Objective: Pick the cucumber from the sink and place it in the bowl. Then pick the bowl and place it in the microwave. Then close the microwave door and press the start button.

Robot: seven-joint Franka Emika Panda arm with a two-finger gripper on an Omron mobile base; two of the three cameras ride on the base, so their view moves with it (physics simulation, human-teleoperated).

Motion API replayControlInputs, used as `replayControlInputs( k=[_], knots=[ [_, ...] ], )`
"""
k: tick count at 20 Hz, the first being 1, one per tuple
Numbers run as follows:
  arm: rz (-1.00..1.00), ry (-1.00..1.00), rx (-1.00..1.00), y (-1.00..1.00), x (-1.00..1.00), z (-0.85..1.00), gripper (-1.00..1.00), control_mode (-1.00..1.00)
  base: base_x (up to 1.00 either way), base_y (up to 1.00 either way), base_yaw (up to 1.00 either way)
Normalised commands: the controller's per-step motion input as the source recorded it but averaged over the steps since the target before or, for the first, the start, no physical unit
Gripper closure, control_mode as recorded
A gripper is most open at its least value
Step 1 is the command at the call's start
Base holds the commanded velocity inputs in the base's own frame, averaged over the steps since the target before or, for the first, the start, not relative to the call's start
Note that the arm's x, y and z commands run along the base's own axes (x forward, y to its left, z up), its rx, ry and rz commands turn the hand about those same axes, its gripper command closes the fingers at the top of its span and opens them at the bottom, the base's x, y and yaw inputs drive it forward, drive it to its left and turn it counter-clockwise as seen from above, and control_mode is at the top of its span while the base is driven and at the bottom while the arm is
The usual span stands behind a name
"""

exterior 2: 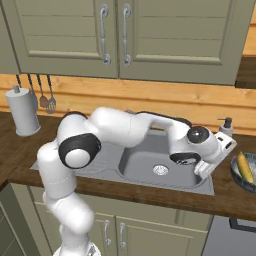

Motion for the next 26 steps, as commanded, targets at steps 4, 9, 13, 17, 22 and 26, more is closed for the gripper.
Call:
replayControlInputs(
  k=[4,9,13,17,22,26],
  knots=[
    [0.02,0.21,0.04,-0.01,0.0,0.5,-1.0,-1.0,0.0,0.0,0.0],
    [0.0,0.13,0.22,0.0,-0.01,0.24,-1.0,-1.0,0.0,0.0,0.0],
    [-0.03,0.1,0.08,-0.16,0.03,-0.22,-1.0,-1.0,0.0,0.0,0.0],
    [-0.11,0.01,0.0,-0.23,0.02,-0.13,-1.0,-1.0,0.0,0.0,0.0],
    [-0.13,0.0,0.0,-0.46,0.0,-0.02,-1.0,-1.0,0.0,0.0,0.0],
    [-0.02,0.0,0.01,-0.44,0.0,-0.13,-1.0,-1.0,0.0,0.0,0.0]
  ],
)
